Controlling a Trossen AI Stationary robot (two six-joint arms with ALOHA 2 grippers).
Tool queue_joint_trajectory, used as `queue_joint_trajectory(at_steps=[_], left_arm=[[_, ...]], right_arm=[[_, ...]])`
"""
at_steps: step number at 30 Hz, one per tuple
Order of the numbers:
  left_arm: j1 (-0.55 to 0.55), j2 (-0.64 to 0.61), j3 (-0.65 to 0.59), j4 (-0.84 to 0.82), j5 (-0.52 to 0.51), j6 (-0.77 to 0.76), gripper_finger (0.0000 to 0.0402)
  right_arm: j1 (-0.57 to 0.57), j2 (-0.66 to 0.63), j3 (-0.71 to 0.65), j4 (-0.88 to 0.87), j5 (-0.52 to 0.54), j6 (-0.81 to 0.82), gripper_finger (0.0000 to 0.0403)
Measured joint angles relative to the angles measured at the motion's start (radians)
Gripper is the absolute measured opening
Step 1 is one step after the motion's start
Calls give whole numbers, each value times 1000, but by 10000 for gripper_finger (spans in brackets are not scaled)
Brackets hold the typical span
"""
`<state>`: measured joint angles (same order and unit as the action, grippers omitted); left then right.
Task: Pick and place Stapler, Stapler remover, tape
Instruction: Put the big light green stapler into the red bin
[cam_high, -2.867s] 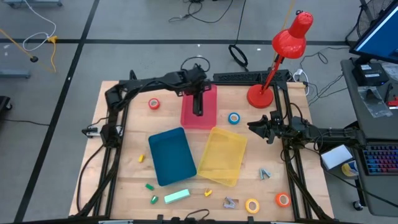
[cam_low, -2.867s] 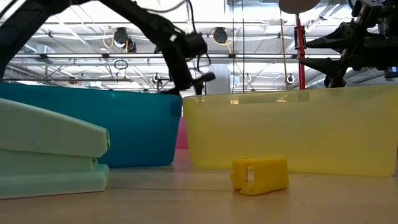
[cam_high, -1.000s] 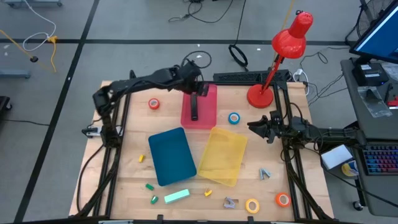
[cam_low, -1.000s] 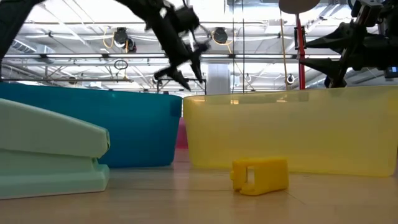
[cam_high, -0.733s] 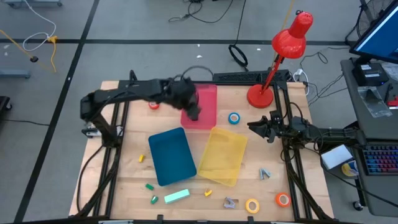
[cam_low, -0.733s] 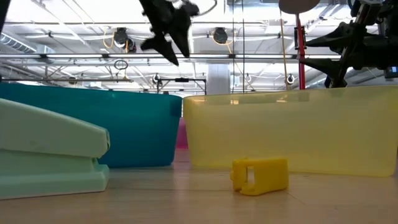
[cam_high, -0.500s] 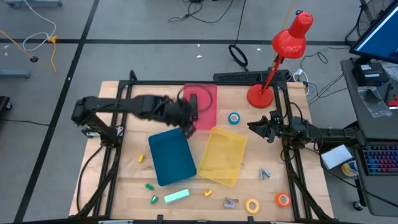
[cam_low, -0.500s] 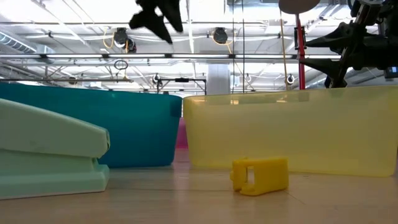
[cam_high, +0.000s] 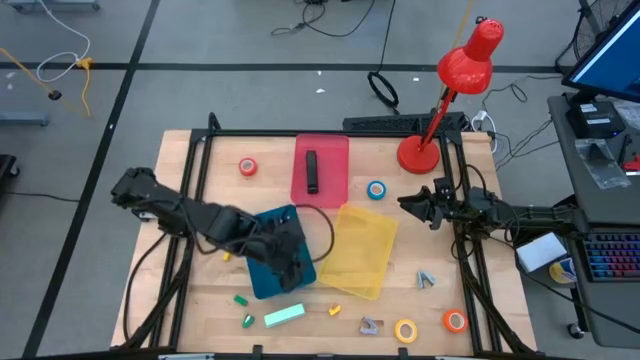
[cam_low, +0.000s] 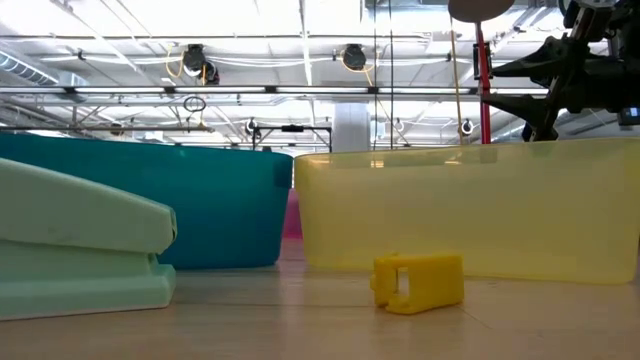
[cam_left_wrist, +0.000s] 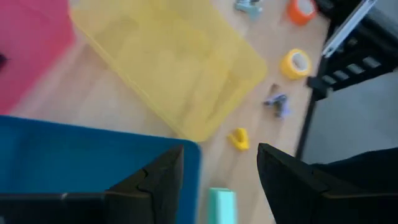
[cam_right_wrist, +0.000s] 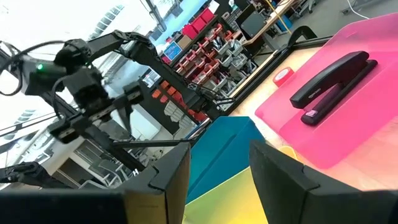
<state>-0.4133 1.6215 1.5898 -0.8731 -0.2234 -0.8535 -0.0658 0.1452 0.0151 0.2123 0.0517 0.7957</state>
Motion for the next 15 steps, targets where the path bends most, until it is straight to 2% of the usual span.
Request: queue_joint_trajectory(at_steps=[5, 9, 15], left_arm=[[-17, 17, 1, 38, 33, -120, 202], [-15, 66, 2, 79, 123, -142, 202], [-15, 176, 1, 55, 377, -181, 202]], right_arm=[[0, 0, 0, 0, 0, -24, 157], [0, 0, 0, 1, 0, -26, 157], [0, 1, 0, -3, 0, -26, 157]])
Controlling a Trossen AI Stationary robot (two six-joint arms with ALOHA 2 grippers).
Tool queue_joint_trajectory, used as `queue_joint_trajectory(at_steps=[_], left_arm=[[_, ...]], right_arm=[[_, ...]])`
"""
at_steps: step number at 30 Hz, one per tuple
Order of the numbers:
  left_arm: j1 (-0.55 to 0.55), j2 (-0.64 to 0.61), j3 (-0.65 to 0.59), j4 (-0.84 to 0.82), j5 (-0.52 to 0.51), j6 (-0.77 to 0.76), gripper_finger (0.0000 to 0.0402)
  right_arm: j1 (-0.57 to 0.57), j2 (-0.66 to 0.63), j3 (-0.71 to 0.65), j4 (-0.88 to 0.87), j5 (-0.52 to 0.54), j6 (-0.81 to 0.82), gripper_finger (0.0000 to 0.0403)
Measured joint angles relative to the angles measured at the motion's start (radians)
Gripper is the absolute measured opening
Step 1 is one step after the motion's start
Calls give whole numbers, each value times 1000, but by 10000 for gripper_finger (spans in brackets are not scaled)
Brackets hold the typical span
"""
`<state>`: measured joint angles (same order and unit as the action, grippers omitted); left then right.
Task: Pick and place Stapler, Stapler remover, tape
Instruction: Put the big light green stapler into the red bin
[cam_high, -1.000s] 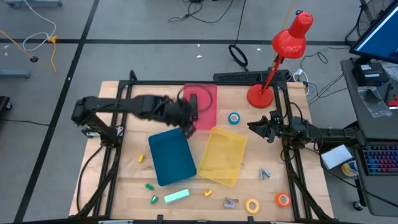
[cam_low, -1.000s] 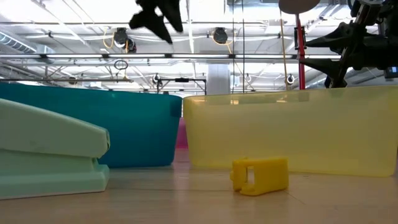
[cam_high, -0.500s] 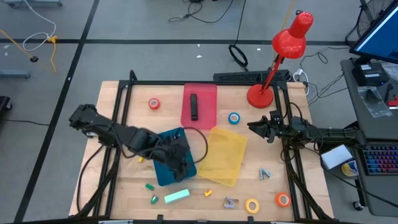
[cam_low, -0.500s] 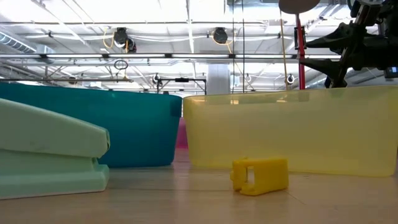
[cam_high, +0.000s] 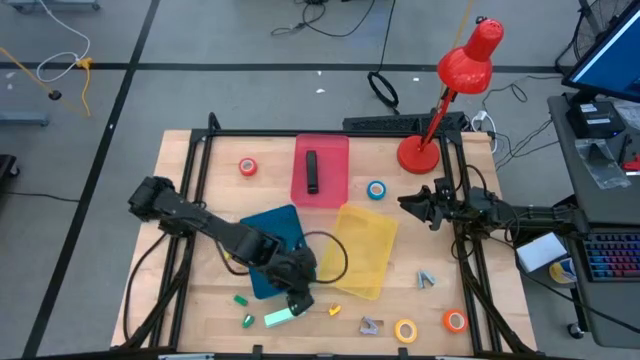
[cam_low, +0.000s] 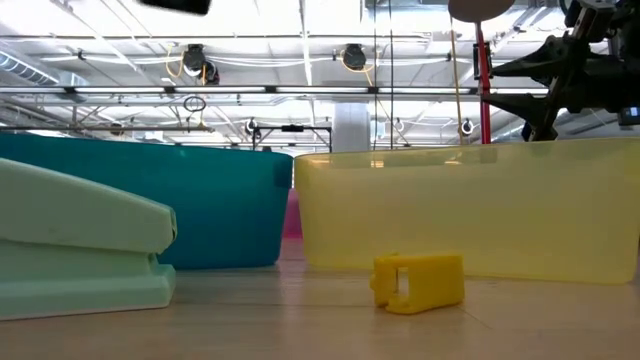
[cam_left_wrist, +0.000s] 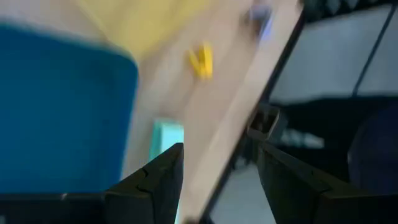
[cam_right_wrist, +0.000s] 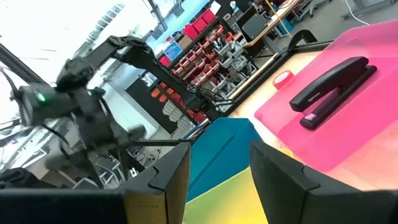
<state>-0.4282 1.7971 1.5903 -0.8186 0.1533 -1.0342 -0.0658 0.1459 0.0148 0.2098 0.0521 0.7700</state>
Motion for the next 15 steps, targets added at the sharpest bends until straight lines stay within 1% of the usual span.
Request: queue_joint_trajectory(at_steps=[3, 6, 10, 15], left_arm=[[-7, 46, 0, 2, 106, -42, 202], [-21, 85, 0, 9, 163, -72, 202], [-50, 121, 0, 9, 178, -101, 202], [-86, 159, 0, 7, 167, -121, 202]], right_arm=[[0, 2, 0, 0, 0, 1, 157], [0, 3, 0, -3, 0, -1, 157], [0, 3, 0, -4, 0, -4, 157], [0, 3, 0, -4, 1, -4, 157]])
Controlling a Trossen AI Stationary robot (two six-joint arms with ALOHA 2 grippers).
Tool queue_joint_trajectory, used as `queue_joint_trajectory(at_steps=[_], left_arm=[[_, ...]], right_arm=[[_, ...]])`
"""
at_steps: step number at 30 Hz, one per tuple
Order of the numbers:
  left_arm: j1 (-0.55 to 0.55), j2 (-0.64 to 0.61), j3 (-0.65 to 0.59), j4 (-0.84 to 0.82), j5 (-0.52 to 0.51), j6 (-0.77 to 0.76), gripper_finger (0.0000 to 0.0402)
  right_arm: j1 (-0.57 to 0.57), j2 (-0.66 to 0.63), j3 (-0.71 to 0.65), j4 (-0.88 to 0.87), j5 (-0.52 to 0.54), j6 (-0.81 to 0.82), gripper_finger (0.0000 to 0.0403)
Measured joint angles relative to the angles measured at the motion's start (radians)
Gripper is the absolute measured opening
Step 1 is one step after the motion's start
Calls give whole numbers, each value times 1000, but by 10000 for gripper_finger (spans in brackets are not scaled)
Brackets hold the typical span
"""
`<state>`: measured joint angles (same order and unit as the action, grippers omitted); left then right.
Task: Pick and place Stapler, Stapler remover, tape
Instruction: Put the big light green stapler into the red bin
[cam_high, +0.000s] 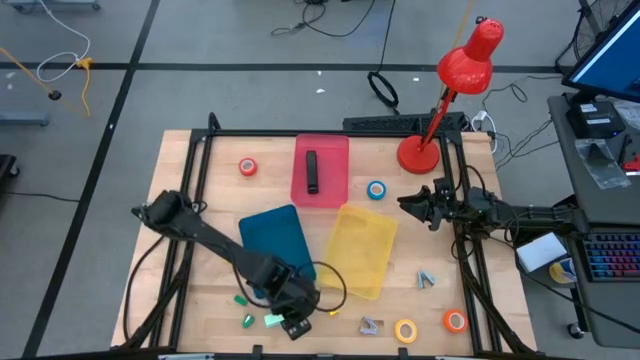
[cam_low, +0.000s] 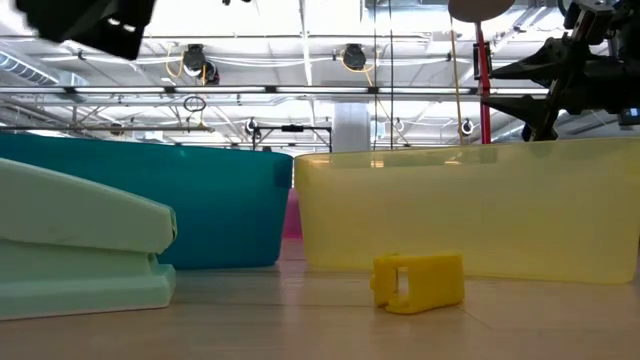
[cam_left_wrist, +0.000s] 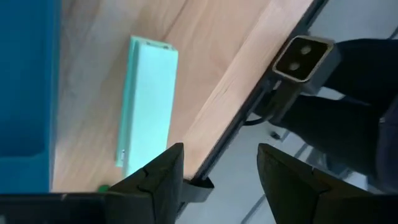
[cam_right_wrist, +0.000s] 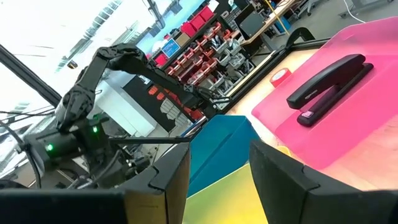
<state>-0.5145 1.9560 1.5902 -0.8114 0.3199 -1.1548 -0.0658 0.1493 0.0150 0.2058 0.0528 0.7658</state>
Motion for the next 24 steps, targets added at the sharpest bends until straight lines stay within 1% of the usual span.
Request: queue_joint_trajectory(at_steps=[6, 17, 21, 24], left_arm=[[-40, 56, 0, 1, -3, 17, 202], [-60, 64, 0, -2, -9, -32, 202], [-58, 64, 0, -16, -58, 0, 202], [-50, 64, 0, -57, -95, 32, 202]], right_arm=[[0, 0, 0, 0, 0, 0, 157], [0, 0, 0, 0, 0, 0, 157], [0, 0, 0, 0, 3, 0, 157], [0, 0, 0, 0, 3, 0, 157]])
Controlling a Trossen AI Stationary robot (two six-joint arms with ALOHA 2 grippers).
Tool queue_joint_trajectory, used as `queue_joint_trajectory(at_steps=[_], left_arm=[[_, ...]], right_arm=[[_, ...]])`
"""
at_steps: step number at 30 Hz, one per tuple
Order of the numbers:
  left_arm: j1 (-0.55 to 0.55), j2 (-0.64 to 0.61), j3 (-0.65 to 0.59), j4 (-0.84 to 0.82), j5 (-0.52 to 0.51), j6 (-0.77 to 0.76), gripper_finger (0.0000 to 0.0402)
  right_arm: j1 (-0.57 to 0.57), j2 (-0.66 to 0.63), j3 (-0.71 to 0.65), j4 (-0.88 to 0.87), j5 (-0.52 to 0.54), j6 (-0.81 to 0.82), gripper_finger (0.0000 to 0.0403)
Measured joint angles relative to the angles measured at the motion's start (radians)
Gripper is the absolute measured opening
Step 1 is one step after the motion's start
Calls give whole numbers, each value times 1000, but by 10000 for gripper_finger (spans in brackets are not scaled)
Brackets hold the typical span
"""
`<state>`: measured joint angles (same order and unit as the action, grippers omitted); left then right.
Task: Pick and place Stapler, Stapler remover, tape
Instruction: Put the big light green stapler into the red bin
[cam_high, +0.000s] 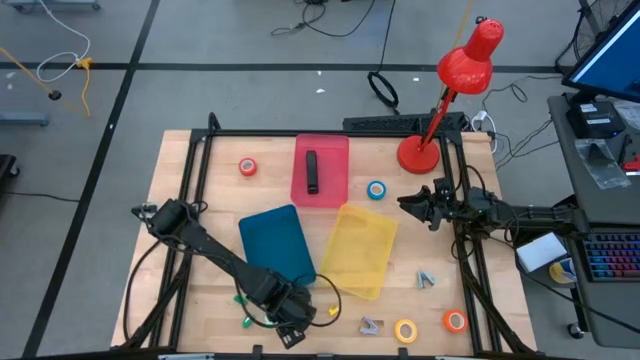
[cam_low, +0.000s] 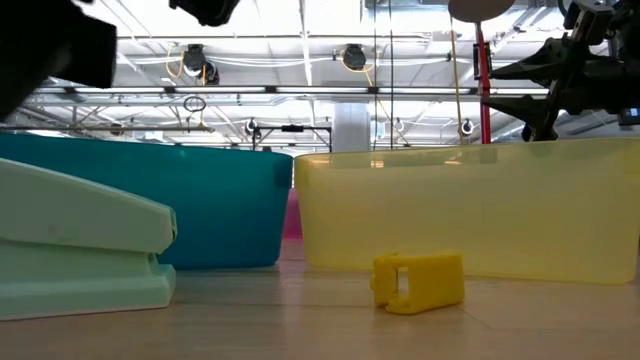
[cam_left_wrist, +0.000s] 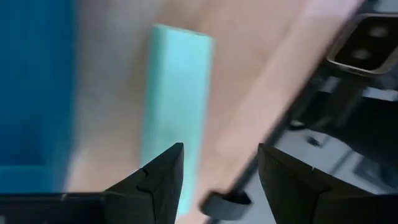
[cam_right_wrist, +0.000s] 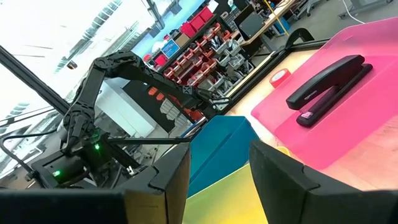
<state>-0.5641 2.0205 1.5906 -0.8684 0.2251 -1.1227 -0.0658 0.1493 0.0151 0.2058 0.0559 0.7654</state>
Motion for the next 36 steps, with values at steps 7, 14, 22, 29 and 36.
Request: queue_joint_trajectory(at_steps=[7, 14, 22, 29, 36], left_arm=[[26, 0, 0, -65, -39, 127, 202], [49, 0, 0, -66, -42, 188, 202], [61, 0, 0, -60, 3, 145, 202], [60, 1, 0, -51, 37, 146, 205], [58, 1, 0, -45, 37, 152, 251]], right_arm=[[0, 0, 0, 0, 0, 0, 157], [0, 0, 0, 0, 0, 0, 157], [0, 0, 0, 0, 0, 0, 157], [0, 0, 0, 0, 0, 0, 157], [0, 0, 0, 0, 0, 0, 157]])
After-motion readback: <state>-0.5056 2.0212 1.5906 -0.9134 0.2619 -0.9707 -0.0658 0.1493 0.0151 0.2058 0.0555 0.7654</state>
